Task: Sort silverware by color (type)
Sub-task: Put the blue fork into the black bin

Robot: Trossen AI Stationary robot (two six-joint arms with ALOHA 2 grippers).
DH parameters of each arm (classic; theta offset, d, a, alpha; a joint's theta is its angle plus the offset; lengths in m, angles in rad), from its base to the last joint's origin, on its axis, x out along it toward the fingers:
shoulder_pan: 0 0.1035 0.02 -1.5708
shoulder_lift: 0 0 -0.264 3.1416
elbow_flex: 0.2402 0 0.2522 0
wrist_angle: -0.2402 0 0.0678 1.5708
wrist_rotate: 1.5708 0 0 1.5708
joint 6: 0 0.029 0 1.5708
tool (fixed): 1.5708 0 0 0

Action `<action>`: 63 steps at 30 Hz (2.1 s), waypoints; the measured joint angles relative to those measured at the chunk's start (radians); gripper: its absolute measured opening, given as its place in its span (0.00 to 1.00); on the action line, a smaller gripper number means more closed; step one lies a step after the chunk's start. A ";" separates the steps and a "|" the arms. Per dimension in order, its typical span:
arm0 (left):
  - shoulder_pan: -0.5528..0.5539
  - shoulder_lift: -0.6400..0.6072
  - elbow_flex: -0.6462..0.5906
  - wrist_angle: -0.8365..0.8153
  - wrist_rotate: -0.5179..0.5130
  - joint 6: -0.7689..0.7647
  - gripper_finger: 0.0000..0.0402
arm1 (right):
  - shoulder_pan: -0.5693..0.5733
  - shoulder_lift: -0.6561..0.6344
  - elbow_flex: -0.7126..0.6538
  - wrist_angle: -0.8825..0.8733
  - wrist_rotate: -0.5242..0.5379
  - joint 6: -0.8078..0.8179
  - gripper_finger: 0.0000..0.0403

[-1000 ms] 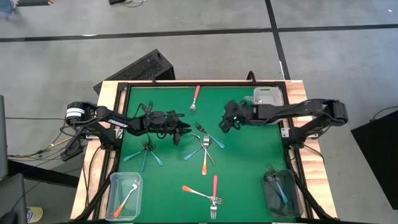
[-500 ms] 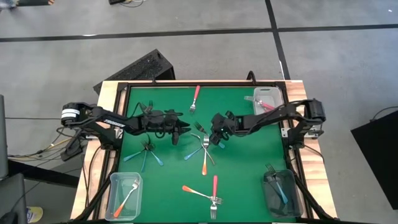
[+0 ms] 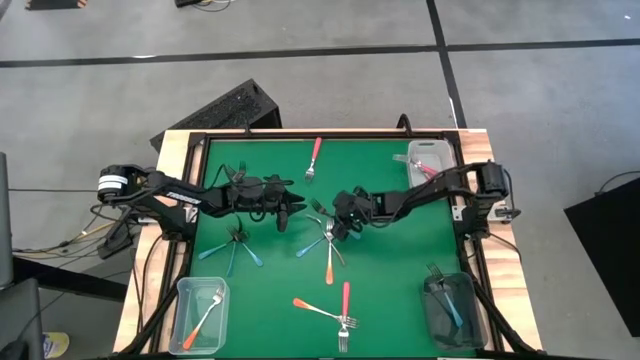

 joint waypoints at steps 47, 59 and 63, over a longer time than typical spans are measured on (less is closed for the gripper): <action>-0.034 0.018 0.000 0.111 -0.124 0.005 0.29 | 0.148 -0.180 -0.001 0.133 0.557 -0.200 0.05; -0.055 0.019 0.024 0.269 -0.201 0.060 0.35 | 0.243 -0.079 -0.001 0.381 0.721 -0.449 0.05; -0.066 0.024 0.044 0.269 -0.244 0.075 0.40 | 0.259 -0.078 -0.001 0.392 0.725 -0.481 0.05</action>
